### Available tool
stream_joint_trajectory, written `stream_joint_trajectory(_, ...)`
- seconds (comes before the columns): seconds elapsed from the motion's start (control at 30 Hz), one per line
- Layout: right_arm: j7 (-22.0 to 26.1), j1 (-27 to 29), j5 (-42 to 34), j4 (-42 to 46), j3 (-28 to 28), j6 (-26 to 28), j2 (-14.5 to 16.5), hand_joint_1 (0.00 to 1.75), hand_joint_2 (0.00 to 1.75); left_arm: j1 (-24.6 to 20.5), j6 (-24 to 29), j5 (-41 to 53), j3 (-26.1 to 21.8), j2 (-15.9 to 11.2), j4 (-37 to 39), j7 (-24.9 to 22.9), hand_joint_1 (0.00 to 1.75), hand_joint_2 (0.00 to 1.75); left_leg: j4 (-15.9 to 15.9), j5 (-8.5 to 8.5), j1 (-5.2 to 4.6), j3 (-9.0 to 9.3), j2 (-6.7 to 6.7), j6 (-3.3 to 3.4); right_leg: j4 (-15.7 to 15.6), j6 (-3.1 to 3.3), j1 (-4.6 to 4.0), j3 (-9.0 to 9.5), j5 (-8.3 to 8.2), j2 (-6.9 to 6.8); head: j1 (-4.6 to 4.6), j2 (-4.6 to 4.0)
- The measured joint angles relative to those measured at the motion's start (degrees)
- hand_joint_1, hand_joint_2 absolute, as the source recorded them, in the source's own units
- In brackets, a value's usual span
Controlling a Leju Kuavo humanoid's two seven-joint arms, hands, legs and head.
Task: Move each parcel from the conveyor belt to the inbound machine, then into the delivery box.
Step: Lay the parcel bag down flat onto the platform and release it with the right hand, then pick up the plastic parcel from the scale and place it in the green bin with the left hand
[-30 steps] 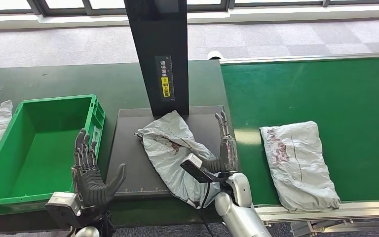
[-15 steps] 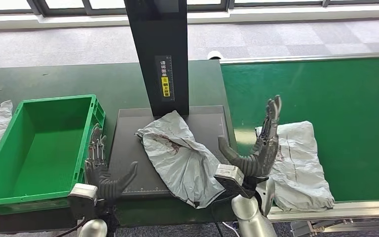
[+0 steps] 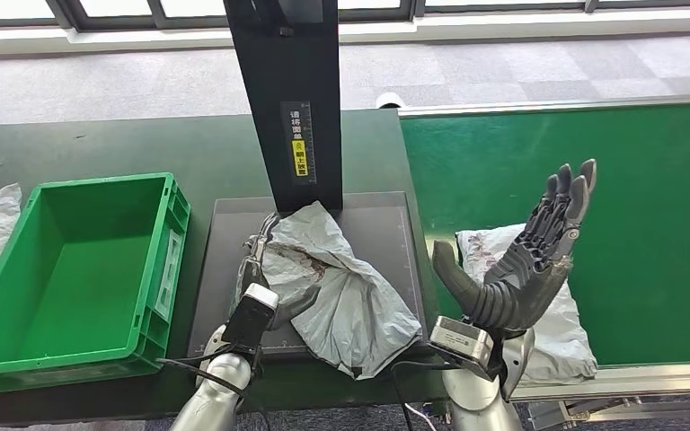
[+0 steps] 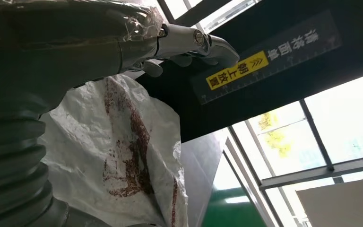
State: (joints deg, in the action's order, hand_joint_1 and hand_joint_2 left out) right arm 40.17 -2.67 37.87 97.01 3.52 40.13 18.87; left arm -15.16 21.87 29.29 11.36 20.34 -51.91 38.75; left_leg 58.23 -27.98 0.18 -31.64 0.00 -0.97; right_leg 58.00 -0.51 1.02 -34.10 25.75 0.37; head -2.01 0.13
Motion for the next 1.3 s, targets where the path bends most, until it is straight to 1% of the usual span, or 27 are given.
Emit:
stream_joint_trajectory(0.2,0.00,0.05,-0.02,0.40,0.00,0.00,-0.01,0.00,1.75,-5.24,1.73,3.72,2.43,1.02,9.86,-4.93,0.00,1.75,0.00,0.00,0.00,-0.03,-0.01,0.01,0.00,0.00,0.02,0.00,0.00,-0.01,0.00,0.00)
stream_joint_trajectory(0.4,-0.02,0.07,-0.02,0.49,0.00,0.00,-0.01,0.00,1.75,-7.86,2.61,5.09,5.56,1.38,16.42,-8.72,0.00,1.75,0.00,-0.01,0.00,-0.04,-0.01,0.01,0.00,0.00,0.02,-0.03,0.00,0.00,0.01,0.00)
stream_joint_trajectory(0.5,-0.13,0.07,-0.04,0.49,-0.02,0.00,-0.01,0.00,1.75,-8.85,3.05,5.80,8.09,1.54,19.23,-12.26,0.00,1.75,0.00,-0.01,0.00,-0.05,-0.01,0.01,0.00,0.00,0.02,-0.03,0.01,0.00,0.00,0.00)
stream_joint_trajectory(0.6,-0.15,0.09,-0.02,0.49,-0.03,0.00,-0.03,0.00,1.75,-9.86,3.67,8.04,12.49,1.66,21.98,-18.11,0.00,1.75,0.00,-0.01,0.00,-0.05,-0.01,0.01,0.00,-0.01,0.02,-0.03,0.01,0.00,0.00,0.00)
stream_joint_trajectory(0.63,-0.15,0.11,-0.01,0.49,-0.04,0.00,-0.03,0.00,1.75,-10.29,3.90,8.93,14.29,1.67,22.88,-20.12,0.21,1.75,0.00,-0.01,0.00,-0.05,-0.02,0.01,0.00,-0.01,0.02,-0.02,0.01,-0.01,0.00,0.00)
stream_joint_trajectory(0.73,-0.15,0.16,0.01,0.51,-0.08,0.00,-0.03,0.00,1.75,-11.51,4.26,11.00,18.75,1.67,25.02,-24.05,1.51,1.75,0.00,-0.01,0.00,-0.04,-0.03,0.02,0.00,-0.01,0.03,0.01,0.01,-0.02,0.00,0.00)
stream_joint_trajectory(0.77,-0.15,0.18,0.01,0.52,-0.10,0.00,-0.03,0.00,1.75,-11.89,4.27,11.96,20.12,1.67,25.66,-25.44,1.75,1.75,0.00,-0.01,0.00,-0.03,-0.04,0.02,0.00,-0.01,0.03,0.03,0.01,-0.03,0.00,0.00)
stream_joint_trajectory(0.9,-0.15,0.36,-0.01,0.62,-0.22,0.00,-0.03,0.00,1.75,-13.50,4.69,16.87,26.68,1.67,27.67,-32.30,1.75,1.75,0.00,-0.02,0.00,0.09,-0.20,0.04,0.00,-0.03,0.03,0.24,0.04,-0.17,-0.01,0.00)
stream_joint_trajectory(0.97,-0.15,0.40,-0.02,0.71,-0.30,0.00,-0.03,0.00,1.75,-14.13,5.07,18.40,29.54,1.67,28.28,-34.65,1.75,1.75,0.00,-0.03,0.00,0.14,-0.21,0.05,-0.01,-0.05,0.04,0.34,0.06,-0.18,-0.01,0.00)
stream_joint_trajectory(1.1,-0.14,0.45,-0.04,0.95,-0.35,0.00,-0.03,0.00,1.75,-15.09,5.34,19.26,32.86,1.67,29.23,-35.80,1.75,1.75,0.00,-0.08,0.00,0.07,-0.20,0.09,-0.02,-0.07,0.05,0.55,0.11,-0.17,-0.01,0.00)
stream_joint_trajectory(1.23,-0.15,0.51,-0.03,1.03,-0.36,0.00,-0.03,0.00,1.75,-15.59,5.56,19.55,34.50,1.67,29.73,-36.27,1.75,1.75,-0.01,-0.10,0.00,0.06,-0.20,0.10,-0.02,-0.07,0.05,0.66,0.15,-0.17,0.00,0.00)
stream_joint_trajectory(1.3,-0.15,0.54,-0.03,1.04,-0.37,0.00,-0.03,0.00,1.75,-15.86,6.14,20.52,35.32,1.67,29.98,-37.49,1.75,1.75,-0.01,-0.10,0.00,0.11,-0.20,0.09,-0.02,-0.07,0.04,0.66,0.15,-0.16,-0.01,0.00)
